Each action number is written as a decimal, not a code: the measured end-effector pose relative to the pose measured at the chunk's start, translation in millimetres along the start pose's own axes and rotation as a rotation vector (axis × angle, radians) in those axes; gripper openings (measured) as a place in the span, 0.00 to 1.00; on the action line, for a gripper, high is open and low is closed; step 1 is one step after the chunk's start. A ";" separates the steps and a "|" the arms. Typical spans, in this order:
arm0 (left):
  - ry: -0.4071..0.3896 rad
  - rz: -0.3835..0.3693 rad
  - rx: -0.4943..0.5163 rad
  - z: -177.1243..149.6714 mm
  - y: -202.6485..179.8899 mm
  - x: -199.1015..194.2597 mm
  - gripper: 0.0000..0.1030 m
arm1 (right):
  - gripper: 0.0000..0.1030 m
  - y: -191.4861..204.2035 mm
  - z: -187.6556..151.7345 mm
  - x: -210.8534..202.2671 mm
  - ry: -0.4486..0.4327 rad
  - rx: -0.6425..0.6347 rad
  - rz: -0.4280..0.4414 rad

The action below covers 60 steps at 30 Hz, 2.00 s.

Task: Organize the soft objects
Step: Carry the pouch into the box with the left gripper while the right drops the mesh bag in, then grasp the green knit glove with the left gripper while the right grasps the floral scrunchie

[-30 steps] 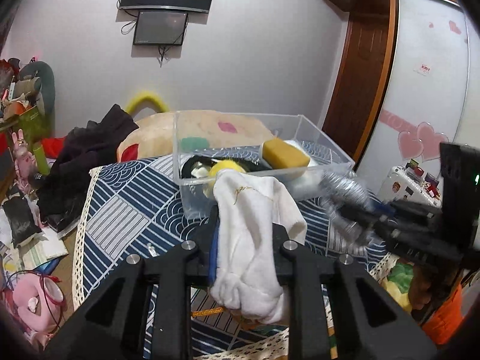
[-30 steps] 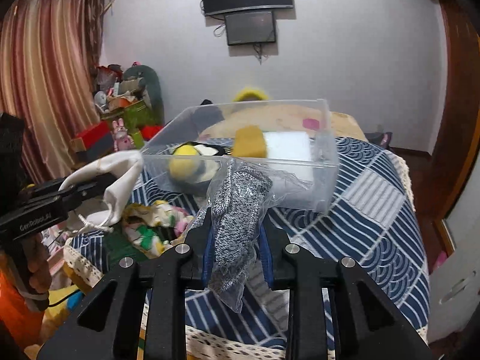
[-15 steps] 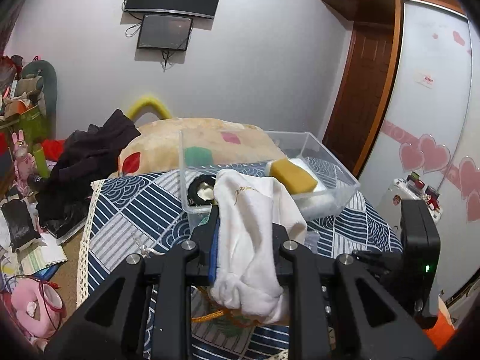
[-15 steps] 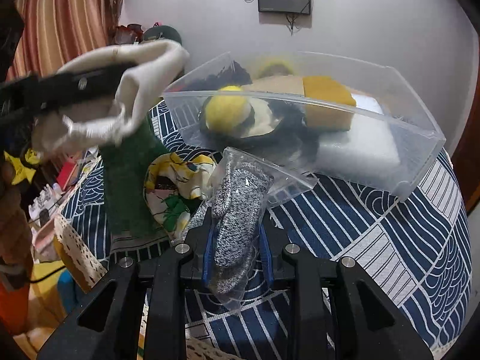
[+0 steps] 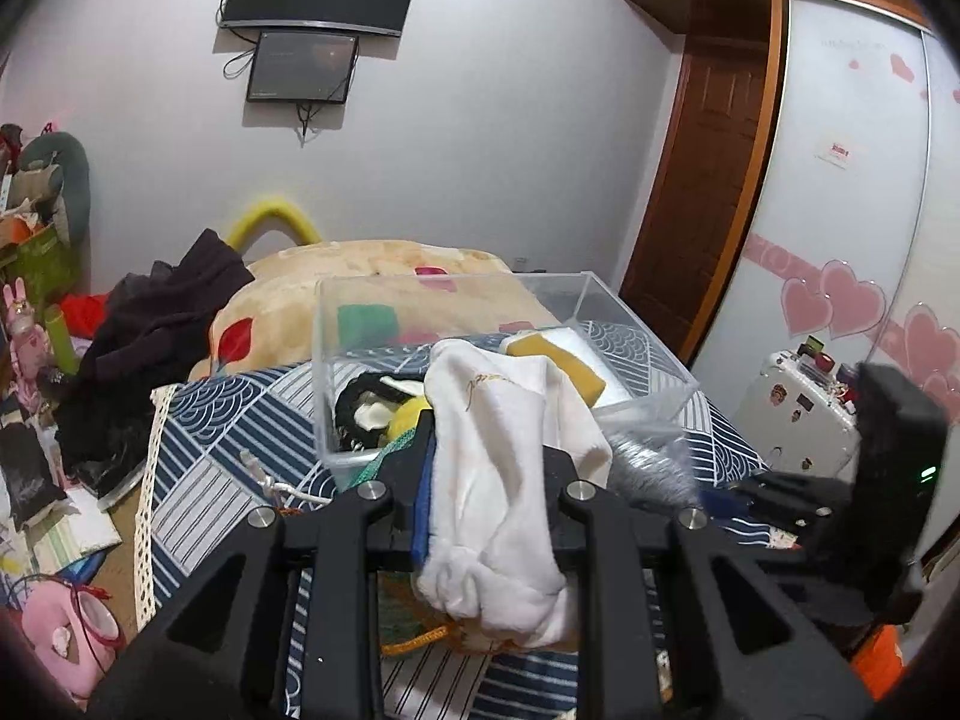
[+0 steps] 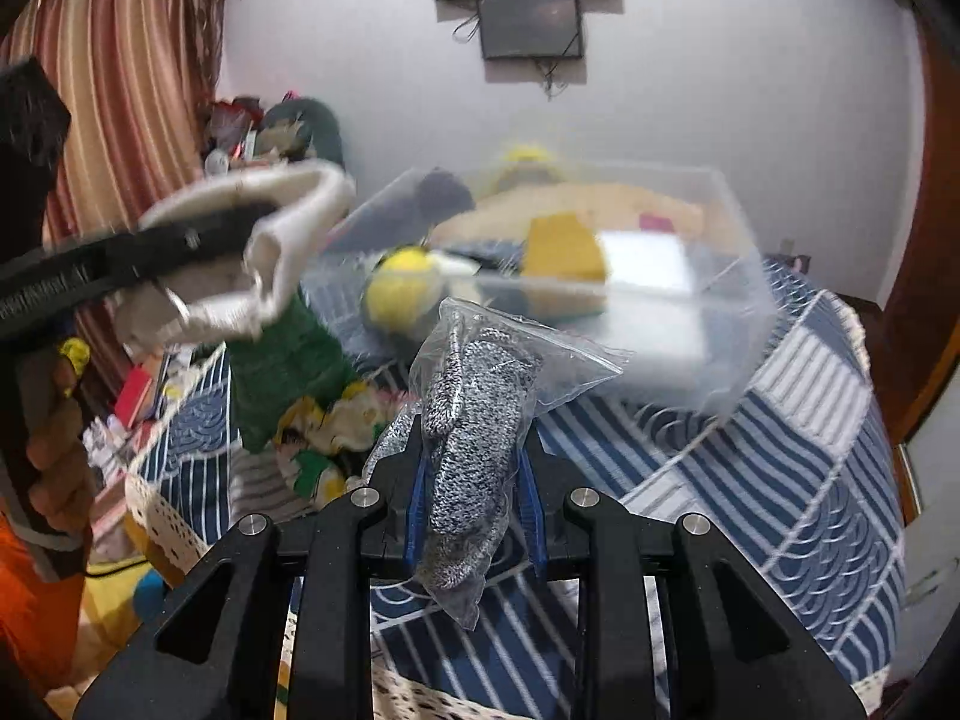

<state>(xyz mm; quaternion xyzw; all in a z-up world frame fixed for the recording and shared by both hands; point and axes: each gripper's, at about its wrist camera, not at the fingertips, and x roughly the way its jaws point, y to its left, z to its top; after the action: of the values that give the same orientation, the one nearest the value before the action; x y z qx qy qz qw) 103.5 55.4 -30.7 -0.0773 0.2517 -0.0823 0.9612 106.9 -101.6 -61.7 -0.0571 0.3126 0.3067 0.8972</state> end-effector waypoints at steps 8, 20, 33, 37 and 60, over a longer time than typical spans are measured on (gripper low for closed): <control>-0.005 0.025 0.021 21.0 -8.6 22.9 0.21 | 0.23 -18.9 16.1 -24.8 -0.098 0.036 -0.050; 0.084 0.079 0.007 38.9 -6.1 82.7 0.21 | 0.23 -45.8 51.8 -11.8 -0.115 0.051 -0.117; 0.167 0.127 0.006 37.1 -1.7 121.6 0.21 | 0.24 -44.9 70.2 29.5 -0.018 0.006 -0.178; 0.165 0.129 0.015 36.3 -2.8 116.2 0.26 | 0.25 -42.7 70.8 26.9 -0.016 -0.001 -0.189; -0.074 0.149 0.102 34.6 -9.7 -15.9 0.95 | 0.58 -14.6 62.5 -31.4 -0.162 -0.052 -0.108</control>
<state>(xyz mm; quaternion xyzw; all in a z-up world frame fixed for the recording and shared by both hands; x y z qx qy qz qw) 105.8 52.8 8.4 -0.0123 0.2164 -0.0202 0.9760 128.9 -111.2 5.6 -0.0723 0.2276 0.2693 0.9330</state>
